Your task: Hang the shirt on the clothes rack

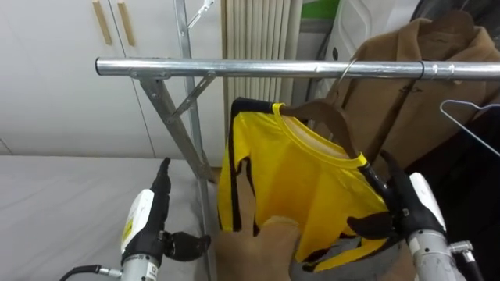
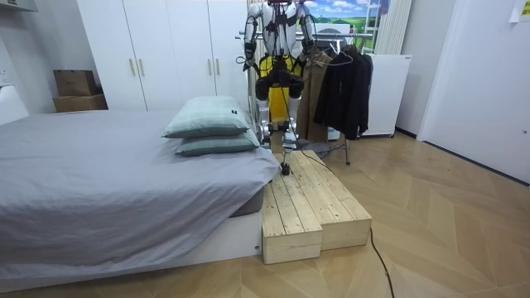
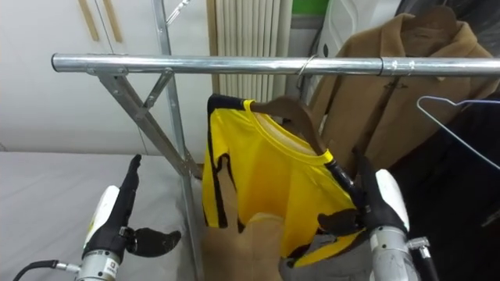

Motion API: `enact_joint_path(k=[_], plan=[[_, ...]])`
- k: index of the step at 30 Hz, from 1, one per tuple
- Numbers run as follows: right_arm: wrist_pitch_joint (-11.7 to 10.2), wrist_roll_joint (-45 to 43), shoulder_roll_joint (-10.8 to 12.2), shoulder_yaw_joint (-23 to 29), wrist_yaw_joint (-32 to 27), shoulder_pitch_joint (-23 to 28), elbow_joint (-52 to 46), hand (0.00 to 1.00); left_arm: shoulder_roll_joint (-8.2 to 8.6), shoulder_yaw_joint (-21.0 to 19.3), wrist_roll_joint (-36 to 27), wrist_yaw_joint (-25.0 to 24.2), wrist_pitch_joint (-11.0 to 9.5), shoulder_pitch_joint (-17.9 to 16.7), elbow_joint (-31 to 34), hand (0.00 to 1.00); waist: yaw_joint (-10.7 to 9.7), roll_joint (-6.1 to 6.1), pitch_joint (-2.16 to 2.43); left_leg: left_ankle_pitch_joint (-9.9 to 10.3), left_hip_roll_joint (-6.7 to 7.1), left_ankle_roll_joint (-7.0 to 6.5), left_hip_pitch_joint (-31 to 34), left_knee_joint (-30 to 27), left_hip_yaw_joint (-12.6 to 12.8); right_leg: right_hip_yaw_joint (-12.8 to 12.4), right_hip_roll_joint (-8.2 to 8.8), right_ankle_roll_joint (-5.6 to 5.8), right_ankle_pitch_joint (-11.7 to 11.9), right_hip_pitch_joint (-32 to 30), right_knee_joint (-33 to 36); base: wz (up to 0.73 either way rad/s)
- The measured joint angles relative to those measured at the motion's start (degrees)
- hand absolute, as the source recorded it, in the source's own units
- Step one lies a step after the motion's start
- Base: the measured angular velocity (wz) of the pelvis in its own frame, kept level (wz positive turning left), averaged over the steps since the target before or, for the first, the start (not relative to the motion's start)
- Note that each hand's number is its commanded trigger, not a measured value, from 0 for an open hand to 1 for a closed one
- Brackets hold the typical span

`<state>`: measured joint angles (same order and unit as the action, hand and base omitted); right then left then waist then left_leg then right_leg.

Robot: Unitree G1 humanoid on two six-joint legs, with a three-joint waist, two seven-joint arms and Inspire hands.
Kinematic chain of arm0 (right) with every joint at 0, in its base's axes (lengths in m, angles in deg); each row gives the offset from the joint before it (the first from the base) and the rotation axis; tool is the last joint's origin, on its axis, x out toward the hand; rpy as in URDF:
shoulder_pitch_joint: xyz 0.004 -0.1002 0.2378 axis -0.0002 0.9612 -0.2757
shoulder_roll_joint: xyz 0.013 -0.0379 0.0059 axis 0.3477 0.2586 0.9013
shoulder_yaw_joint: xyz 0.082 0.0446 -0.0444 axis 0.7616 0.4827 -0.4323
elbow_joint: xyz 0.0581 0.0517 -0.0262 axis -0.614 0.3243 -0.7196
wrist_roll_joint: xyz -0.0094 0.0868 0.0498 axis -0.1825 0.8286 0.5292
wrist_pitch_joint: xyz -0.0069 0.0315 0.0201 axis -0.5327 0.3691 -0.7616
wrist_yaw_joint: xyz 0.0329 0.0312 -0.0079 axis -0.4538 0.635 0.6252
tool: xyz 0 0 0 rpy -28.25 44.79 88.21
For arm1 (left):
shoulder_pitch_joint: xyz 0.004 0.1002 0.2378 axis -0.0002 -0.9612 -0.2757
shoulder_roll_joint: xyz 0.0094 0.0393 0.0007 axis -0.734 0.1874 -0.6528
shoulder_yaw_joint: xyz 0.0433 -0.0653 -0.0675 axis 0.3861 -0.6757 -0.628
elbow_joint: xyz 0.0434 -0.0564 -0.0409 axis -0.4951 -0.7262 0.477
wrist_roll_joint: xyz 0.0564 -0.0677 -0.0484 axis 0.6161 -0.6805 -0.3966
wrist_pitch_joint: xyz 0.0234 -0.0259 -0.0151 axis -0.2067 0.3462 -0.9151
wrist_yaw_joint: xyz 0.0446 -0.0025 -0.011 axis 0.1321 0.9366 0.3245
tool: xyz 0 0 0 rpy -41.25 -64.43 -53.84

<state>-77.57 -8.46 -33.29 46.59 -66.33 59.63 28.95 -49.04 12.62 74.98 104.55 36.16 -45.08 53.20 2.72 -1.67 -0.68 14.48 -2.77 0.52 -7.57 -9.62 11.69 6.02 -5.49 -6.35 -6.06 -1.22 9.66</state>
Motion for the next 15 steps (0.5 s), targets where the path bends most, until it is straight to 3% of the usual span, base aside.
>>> enact_joint_path(k=[5, 15], plan=[[-1.83, 3.48, 0.52, -0.01, -0.63, 0.00, -3.85, 0.00, 0.20, -0.01, -0.04, 0.01, -1.31, 0.01, 0.00, 0.00, -1.02, 0.04, 0.02, 0.00, -0.05, 0.00, -0.03, 0.00, 0.22, -0.01, -0.03, -0.01, 0.00, 0.00, 0.07, 0.00], [-1.90, 11.15, 0.36, 1.79, -2.30, 0.04, -12.17, 0.00, 0.11, -0.90, -0.03, 2.48, -2.21, 0.00, 0.08, 0.00, -1.96, -0.10, 0.03, 0.00, -0.02, 0.00, 0.19, 0.01, 0.64, -0.38, -0.09, 0.00, 0.00, -0.38, 0.17, -0.01]])
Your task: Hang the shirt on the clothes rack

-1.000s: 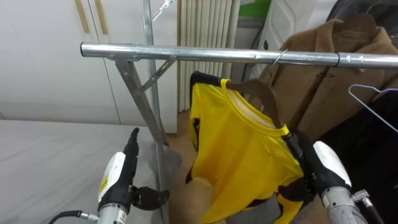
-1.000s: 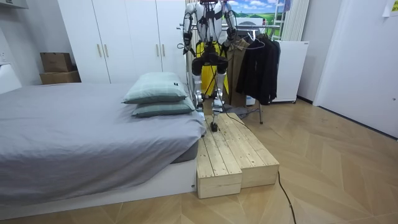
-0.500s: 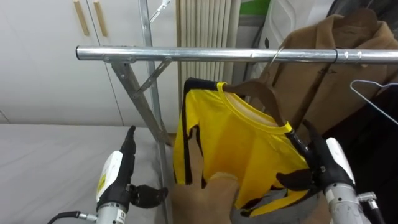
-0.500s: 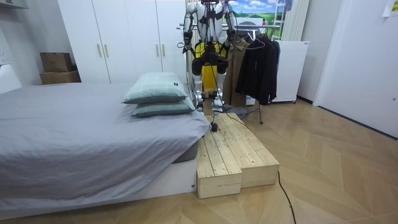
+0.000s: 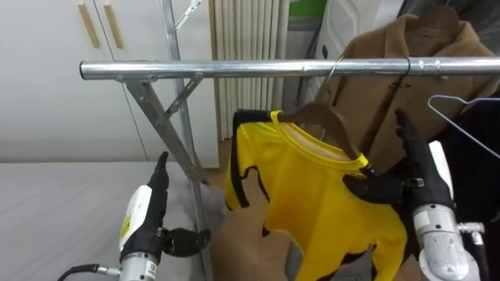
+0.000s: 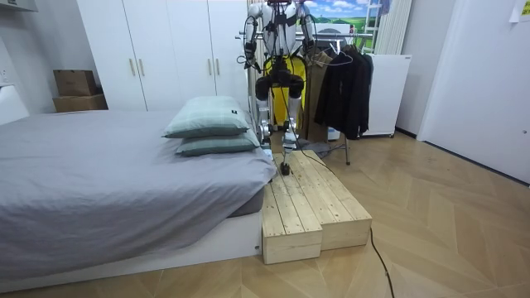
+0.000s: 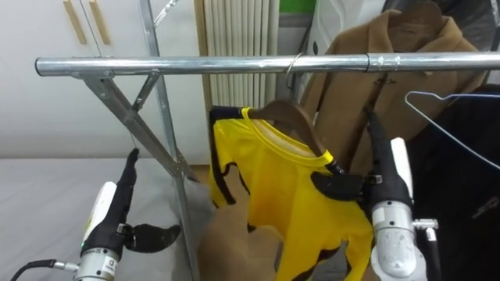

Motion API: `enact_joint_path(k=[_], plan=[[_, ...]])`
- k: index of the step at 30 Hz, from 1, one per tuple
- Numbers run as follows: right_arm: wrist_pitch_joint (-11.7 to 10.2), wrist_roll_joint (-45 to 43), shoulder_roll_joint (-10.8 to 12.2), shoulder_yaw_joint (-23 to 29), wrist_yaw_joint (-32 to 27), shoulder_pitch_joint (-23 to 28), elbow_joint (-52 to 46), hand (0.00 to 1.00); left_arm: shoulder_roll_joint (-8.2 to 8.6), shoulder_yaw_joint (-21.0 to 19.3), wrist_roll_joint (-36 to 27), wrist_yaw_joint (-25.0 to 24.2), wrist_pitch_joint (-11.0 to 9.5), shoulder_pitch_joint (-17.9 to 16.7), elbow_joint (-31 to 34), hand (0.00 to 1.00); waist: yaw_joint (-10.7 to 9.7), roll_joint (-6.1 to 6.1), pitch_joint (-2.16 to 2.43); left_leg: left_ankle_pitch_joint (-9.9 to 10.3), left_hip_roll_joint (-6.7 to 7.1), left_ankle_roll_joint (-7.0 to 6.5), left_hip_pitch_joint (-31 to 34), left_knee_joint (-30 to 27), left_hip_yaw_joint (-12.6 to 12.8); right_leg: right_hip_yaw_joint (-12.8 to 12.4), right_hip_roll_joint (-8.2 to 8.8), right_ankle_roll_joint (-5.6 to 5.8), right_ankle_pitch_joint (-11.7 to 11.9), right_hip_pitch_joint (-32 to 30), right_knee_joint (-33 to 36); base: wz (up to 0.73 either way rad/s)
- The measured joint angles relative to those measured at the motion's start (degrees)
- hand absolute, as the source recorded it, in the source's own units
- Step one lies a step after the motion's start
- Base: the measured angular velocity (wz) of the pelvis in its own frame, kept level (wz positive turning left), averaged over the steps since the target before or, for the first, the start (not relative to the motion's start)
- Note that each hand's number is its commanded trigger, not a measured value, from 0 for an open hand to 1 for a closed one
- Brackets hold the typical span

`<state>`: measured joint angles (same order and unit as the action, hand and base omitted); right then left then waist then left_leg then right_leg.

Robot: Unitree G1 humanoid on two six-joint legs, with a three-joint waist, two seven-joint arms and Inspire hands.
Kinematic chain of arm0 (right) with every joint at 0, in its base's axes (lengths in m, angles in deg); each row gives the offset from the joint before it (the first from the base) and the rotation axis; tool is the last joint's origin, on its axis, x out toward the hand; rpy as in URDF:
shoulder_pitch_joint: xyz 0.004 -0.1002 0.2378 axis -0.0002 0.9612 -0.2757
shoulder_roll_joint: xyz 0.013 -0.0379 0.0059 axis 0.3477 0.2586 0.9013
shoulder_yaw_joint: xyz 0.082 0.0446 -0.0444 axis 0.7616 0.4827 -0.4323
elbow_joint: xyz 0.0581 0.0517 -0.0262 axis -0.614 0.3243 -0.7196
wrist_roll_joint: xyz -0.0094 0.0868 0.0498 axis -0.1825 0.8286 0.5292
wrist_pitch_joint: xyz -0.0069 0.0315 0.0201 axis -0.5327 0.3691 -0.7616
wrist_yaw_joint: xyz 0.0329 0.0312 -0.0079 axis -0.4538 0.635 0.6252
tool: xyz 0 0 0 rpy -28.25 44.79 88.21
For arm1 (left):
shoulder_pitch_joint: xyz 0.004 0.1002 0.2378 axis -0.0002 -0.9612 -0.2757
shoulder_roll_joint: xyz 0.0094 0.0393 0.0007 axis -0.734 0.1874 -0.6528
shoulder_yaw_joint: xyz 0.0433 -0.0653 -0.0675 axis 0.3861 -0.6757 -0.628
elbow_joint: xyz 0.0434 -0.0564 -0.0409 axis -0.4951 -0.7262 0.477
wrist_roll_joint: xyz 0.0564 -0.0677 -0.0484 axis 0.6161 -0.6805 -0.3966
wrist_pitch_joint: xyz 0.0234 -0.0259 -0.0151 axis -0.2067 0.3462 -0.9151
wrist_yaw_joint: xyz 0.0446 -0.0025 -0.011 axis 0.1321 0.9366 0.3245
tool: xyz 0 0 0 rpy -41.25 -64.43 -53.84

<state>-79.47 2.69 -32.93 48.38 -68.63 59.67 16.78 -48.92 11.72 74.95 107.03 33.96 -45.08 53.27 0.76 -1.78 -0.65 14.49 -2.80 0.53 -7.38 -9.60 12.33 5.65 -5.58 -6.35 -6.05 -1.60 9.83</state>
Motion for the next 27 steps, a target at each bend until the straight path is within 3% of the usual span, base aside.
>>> enact_joint_path(k=[9, 19, 27], plan=[[-0.53, 0.28, -0.03, 1.49, -1.26, 0.01, -2.76, 0.00, -0.11, -0.11, 0.10, -0.14, -1.27, 0.00, 0.52, 0.00, -0.79, -0.12, 0.09, 0.00, 0.03, 0.00, 0.51, -0.03, 0.04, -0.41, -0.12, 0.00, 0.00, -0.69, 0.06, -0.04], [-0.55, 0.10, -0.44, 2.31, -1.22, 0.04, -3.35, 0.00, -0.21, -0.12, -0.03, -0.21, -1.34, -0.02, 0.44, 0.00, -0.82, -0.25, 0.17, 0.01, -0.06, 0.00, 0.67, -0.05, 0.11, -0.73, -0.28, -0.01, 0.00, -1.27, 0.58, -0.02], [-0.54, -0.05, -0.59, 2.34, -1.41, 3.37, -3.40, 0.00, -0.27, -0.14, -0.37, -0.16, -1.33, -1.55, 0.38, 0.00, -2.00, -0.72, 0.53, 0.01, 0.02, 0.00, 0.39, -0.05, 0.33, -0.95, -0.20, -0.01, 0.00, -1.14, 0.84, 0.00]])
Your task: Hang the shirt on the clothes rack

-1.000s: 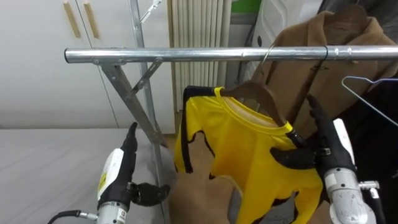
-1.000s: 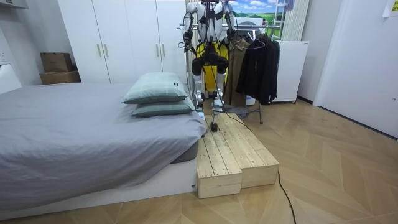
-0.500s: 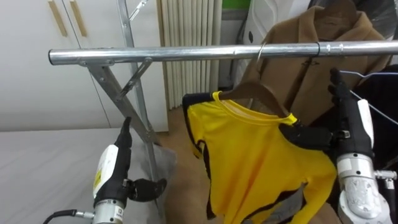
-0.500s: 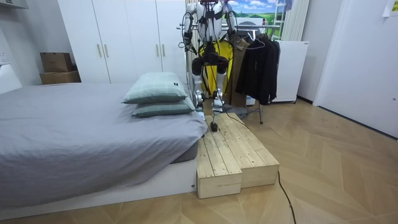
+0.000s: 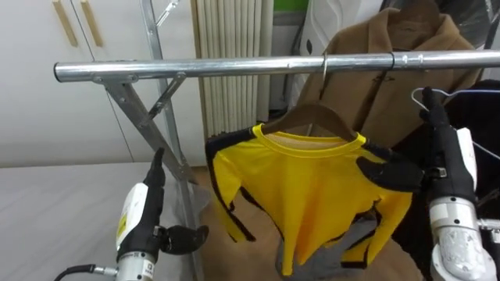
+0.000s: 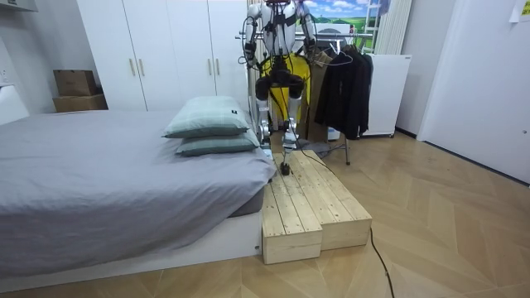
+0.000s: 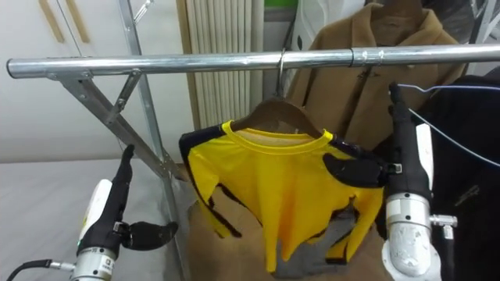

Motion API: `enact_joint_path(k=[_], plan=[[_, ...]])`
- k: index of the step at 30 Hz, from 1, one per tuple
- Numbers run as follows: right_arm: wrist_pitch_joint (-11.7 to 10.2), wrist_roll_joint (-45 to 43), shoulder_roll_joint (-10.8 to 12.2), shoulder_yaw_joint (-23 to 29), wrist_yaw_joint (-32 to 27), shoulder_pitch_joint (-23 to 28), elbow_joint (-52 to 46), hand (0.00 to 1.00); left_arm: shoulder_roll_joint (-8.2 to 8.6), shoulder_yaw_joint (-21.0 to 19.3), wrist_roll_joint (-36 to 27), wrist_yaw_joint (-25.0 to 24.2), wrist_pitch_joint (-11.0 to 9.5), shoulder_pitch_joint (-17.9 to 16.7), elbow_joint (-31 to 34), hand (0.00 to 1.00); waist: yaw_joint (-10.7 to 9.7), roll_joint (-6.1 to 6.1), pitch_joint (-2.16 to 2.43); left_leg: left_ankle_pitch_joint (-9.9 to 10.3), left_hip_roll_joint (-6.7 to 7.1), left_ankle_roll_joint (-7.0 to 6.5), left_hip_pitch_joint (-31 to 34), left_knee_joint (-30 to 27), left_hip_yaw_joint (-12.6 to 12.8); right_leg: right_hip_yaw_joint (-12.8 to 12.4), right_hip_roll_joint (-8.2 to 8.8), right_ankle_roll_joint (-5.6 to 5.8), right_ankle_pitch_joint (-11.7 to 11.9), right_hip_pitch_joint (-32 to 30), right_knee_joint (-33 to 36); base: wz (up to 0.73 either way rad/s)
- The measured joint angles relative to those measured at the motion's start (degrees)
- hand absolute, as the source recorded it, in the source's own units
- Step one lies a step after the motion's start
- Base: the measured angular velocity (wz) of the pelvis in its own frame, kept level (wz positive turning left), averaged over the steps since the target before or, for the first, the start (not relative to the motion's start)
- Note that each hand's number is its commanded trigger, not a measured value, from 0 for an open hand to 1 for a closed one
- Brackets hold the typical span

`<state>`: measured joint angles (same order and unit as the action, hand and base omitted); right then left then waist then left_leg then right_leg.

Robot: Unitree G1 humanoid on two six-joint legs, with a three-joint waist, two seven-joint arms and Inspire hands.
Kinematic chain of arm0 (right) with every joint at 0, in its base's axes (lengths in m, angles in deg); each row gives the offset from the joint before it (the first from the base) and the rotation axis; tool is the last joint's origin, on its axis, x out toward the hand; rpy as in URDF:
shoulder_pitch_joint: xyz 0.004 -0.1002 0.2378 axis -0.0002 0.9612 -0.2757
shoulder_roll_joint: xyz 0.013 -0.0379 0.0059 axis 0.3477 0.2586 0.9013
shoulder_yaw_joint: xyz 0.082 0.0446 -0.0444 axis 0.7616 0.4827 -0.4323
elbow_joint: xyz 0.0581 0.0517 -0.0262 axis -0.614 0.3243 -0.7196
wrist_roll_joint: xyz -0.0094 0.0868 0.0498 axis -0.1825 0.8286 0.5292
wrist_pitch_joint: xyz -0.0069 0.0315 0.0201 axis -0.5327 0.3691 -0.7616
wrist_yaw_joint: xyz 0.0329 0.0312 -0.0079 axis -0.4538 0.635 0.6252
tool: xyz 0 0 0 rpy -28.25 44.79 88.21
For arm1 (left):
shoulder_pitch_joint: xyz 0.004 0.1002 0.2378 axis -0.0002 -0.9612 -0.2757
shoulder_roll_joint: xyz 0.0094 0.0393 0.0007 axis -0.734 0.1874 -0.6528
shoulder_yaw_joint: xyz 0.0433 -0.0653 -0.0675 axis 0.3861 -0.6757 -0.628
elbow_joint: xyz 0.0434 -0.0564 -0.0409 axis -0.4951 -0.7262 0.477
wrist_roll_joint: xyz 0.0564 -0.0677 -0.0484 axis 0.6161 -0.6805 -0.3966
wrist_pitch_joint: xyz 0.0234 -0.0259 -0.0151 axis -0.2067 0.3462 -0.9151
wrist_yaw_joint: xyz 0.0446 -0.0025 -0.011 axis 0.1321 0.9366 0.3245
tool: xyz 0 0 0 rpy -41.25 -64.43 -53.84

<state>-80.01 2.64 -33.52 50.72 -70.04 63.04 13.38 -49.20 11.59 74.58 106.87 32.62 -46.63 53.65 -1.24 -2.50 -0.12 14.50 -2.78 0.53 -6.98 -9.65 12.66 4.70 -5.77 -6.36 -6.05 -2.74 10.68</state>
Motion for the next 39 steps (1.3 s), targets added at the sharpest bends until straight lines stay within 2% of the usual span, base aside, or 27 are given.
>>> enact_joint_path(k=[4, 8, 14, 21, 25, 30, 34, 39], plan=[[0.03, -1.34, 0.00, 0.26, 0.64, 4.33, 0.00, 0.00, 0.11, -1.30, -0.04, -0.49, 0.04, -2.23, -0.65, 0.00, 0.02, -0.04, 0.03, 0.00, -0.08, 0.00, -1.44, 0.03, 1.29, -1.08, -0.25, 0.00, 0.00, 1.05, -0.03, -0.13], [0.01, -2.24, 0.05, 1.22, 0.99, 8.50, 0.18, 0.00, 0.08, -2.70, 0.51, -0.50, 0.04, -2.65, -0.67, 0.00, 0.02, -0.02, 0.05, 0.00, -0.11, 0.00, -1.72, 0.04, 1.43, -1.37, -0.37, -0.07, 0.06, 1.24, -0.02, -0.05], [0.20, -2.12, 0.17, 1.29, 2.27, 11.58, 7.12, 0.00, 0.03, -2.22, 0.52, -0.41, 0.33, -3.31, -0.61, 0.00, -0.05, -0.03, 0.04, 0.00, -0.08, 0.00, -1.30, 0.05, 1.57, -1.46, -0.37, -0.07, 0.05, 0.53, 0.04, 0.00], [-0.06, -2.13, 0.82, 1.22, 2.63, 12.35, 11.36, 0.00, 0.03, -2.21, 0.39, -0.23, 0.32, -3.17, -0.57, 0.00, -0.56, 0.11, -0.04, 0.00, -0.18, 0.00, -1.14, 0.05, 1.53, -1.47, -0.46, -0.19, 0.14, 0.67, -0.17, 0.00], [-0.05, -2.22, 3.31, 1.12, 3.47, 12.42, 15.83, 0.00, 0.15, -2.08, 0.38, -0.16, 0.29, -3.19, -0.71, 0.00, -0.69, 0.24, -0.13, 0.00, -0.24, 0.00, -1.08, 0.06, 1.95, -1.66, -0.56, -0.19, 0.13, 0.61, -0.23, -0.01], [-0.05, 1.15, 4.23, 1.12, 5.86, 12.52, 19.39, 0.00, 0.13, -2.09, 0.19, 0.00, 0.24, -3.31, -2.53, 0.00, -0.91, 0.74, -0.42, 0.00, -0.33, 0.01, -1.21, 0.06, 2.56, -1.84, -0.62, -0.20, 0.14, 0.71, -0.34, -0.02], [-0.01, 4.73, 4.70, 1.15, 6.63, 12.52, 19.66, 0.00, 0.17, -2.10, -1.08, 0.01, 0.24, -3.36, -4.82, 0.00, -1.29, 1.44, -0.22, 0.00, -0.34, 0.01, -1.27, 0.05, 2.85, -2.39, -0.75, -0.20, 0.14, 0.55, -0.13, -0.07], [-0.12, 10.31, 5.45, 1.09, 8.93, 12.50, 19.59, 0.00, 0.32, -2.04, -3.12, -0.21, -1.50, -3.40, -9.74, 0.00, -1.49, 1.63, -0.09, 0.00, -0.42, 0.01, -1.57, 0.05, 3.03, -2.77, -0.94, -0.33, 0.20, 0.65, -0.07, -0.04]])
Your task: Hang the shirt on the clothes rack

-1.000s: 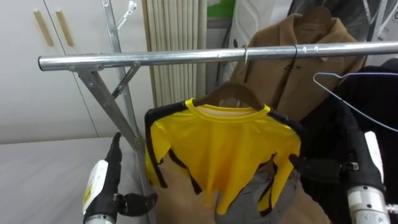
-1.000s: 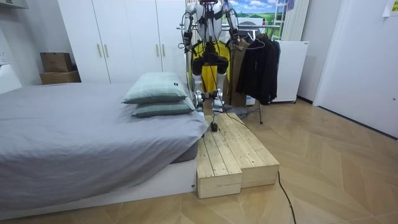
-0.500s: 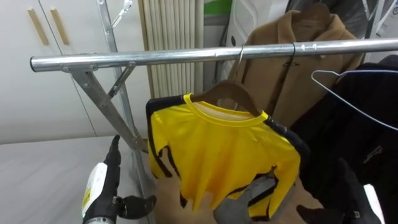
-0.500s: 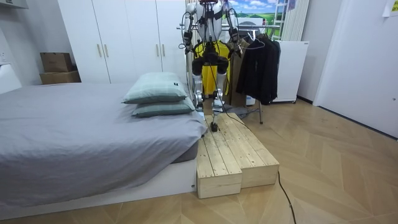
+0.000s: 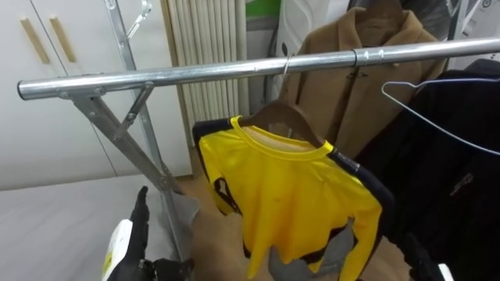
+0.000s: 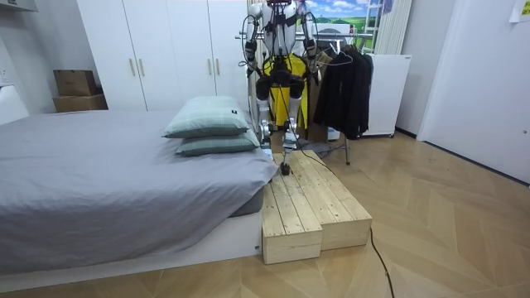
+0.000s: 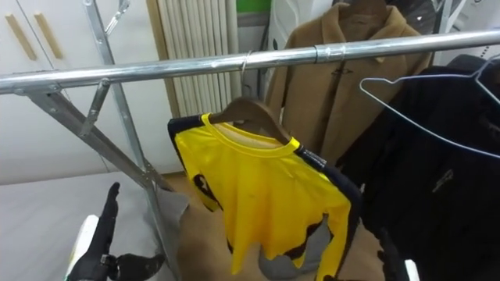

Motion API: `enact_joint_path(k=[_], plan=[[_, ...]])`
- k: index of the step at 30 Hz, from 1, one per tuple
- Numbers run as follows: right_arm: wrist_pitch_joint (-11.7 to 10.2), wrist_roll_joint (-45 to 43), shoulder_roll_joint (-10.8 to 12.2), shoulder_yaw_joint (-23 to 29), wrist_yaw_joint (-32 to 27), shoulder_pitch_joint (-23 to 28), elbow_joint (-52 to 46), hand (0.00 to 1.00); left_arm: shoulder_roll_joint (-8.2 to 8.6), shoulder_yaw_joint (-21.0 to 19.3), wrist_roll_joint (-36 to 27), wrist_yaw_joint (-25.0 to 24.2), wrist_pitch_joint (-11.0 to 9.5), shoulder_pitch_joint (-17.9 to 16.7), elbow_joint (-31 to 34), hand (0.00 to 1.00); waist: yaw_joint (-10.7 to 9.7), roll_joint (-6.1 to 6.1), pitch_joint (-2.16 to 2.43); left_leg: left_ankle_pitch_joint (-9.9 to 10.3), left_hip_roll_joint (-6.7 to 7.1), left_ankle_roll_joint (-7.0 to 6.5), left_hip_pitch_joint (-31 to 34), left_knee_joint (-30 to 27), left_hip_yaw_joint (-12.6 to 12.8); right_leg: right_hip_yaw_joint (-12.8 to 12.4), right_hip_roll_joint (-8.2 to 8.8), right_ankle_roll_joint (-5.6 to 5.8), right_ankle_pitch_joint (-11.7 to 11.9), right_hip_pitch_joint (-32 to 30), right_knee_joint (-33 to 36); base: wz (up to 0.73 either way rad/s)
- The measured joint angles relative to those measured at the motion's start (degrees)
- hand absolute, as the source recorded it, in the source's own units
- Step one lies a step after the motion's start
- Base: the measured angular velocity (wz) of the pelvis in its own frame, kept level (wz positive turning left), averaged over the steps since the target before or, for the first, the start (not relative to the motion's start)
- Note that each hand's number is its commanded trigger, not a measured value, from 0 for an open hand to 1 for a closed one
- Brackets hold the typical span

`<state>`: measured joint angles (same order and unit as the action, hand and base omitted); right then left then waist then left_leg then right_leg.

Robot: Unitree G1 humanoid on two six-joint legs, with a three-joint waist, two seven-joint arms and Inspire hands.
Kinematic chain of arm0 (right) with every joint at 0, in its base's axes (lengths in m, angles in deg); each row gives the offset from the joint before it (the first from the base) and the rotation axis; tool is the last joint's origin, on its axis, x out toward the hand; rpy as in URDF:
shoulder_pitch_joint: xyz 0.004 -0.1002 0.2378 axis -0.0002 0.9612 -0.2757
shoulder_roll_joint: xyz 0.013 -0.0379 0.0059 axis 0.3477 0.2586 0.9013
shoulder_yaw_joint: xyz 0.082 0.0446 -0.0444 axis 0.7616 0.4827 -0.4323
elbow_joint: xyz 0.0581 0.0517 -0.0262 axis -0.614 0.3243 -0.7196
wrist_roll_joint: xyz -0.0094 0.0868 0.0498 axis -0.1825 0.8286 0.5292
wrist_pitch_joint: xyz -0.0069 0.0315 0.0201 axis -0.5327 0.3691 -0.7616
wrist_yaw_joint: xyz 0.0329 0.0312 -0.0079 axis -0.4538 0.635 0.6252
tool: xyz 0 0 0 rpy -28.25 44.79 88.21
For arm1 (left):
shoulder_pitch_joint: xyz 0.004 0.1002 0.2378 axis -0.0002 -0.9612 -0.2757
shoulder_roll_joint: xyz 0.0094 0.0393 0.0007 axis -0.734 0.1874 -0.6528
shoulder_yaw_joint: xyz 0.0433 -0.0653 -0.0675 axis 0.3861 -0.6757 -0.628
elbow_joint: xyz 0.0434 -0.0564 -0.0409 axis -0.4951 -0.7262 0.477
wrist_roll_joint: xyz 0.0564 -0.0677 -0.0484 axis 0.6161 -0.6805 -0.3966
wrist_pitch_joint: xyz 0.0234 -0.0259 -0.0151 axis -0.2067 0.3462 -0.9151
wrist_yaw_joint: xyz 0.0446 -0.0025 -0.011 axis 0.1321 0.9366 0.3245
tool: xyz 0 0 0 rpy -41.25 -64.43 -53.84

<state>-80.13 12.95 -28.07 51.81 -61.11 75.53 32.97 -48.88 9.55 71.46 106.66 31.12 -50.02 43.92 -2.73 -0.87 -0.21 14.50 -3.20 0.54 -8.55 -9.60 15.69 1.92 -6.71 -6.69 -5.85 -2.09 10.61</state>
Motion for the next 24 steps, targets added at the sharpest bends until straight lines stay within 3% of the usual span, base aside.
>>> enact_joint_path(k=[7, 11, 19, 24], plan=[[-1.19, 4.14, 0.05, -0.74, 3.26, -0.01, 1.16, 0.00, 0.02, -0.03, -2.14, -0.50, -1.32, -1.02, -4.97, 0.00, 0.12, -0.09, -0.02, 0.01, -0.01, 0.01, -0.12, 0.02, -0.17, -0.43, -0.15, -0.08, 0.05, -0.05, 0.06, -0.02], [-2.36, 6.12, 0.51, -1.79, 5.60, -0.14, 9.67, 0.00, 0.14, 0.00, -3.08, -1.13, -2.94, -1.39, -11.18, 0.00, 0.18, -0.17, 0.04, 0.01, -0.02, 0.01, -0.46, 0.01, -0.19, -0.35, -0.15, -0.11, 0.02, 0.10, -0.08, 0.01], [-1.05, 6.44, 1.06, -1.66, 10.21, -0.08, 27.59, 0.00, 0.40, -0.35, -5.60, -5.90, -2.20, -2.04, -25.98, 0.00, 0.09, -0.19, 0.13, 0.01, -0.07, 0.01, -0.10, 0.16, -0.07, -0.12, -0.15, -0.14, 0.00, 0.30, -0.77, 0.01], [0.29, 6.59, 1.09, -1.58, 12.35, 0.38, 34.22, 0.00, 1.87, -3.03, -6.93, -6.99, -0.89, -2.62, -34.62, 0.00, 0.01, -0.20, 0.21, 0.02, 0.00, 0.01, -0.11, 0.27, -0.84, -0.19, -0.16, -0.14, -0.01, 0.17, -0.87, 0.00]])
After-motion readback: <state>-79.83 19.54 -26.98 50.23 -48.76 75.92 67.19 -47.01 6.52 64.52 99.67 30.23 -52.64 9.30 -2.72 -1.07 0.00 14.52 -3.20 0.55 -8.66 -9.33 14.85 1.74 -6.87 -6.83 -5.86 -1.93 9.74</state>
